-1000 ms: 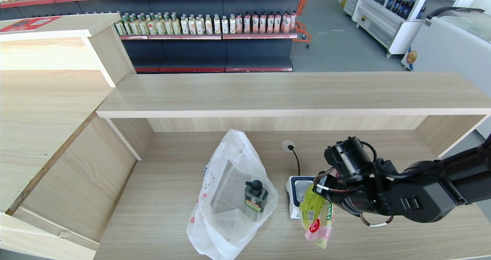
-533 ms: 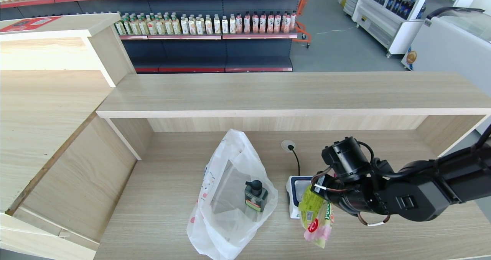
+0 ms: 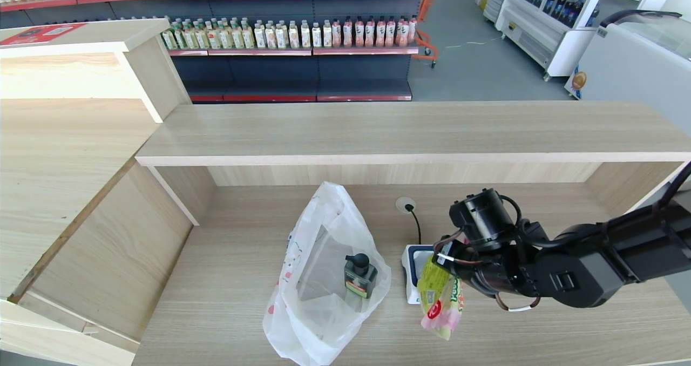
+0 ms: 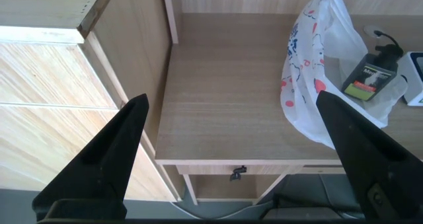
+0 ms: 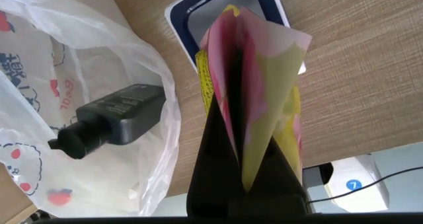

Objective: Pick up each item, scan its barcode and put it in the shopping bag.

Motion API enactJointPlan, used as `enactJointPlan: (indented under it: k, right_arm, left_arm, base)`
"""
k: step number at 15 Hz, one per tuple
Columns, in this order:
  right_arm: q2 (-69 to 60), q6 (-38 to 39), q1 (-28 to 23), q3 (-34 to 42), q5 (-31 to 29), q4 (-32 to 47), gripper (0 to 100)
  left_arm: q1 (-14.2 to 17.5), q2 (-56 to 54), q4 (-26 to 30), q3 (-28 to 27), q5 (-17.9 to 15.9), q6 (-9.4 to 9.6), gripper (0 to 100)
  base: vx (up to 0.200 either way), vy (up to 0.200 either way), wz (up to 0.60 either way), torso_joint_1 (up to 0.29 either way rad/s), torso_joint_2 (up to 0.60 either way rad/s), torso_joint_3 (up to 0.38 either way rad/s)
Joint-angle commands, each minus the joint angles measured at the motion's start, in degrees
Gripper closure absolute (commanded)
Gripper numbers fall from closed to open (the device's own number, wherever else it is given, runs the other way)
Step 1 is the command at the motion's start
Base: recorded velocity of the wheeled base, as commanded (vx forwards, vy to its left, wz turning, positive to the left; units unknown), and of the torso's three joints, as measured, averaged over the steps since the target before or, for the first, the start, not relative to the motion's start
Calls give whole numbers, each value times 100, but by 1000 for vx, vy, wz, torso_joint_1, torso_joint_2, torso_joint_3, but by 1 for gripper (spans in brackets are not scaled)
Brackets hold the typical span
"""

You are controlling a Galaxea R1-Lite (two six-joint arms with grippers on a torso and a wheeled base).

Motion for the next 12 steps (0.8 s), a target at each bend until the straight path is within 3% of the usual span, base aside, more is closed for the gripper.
enactJointPlan:
  k: [1,12]
  right_arm:
    - [134,11,0,15,-28,-10,100]
    - [-226,143,-27,-135,42,-265,100]
  left_arm:
    - [0,-2,-6,1,3,-2,0]
    - [0,-2,2,1,3,-2,0]
  base:
    - [0,0,0,0,0,0]
    - [0,0,0,0,0,0]
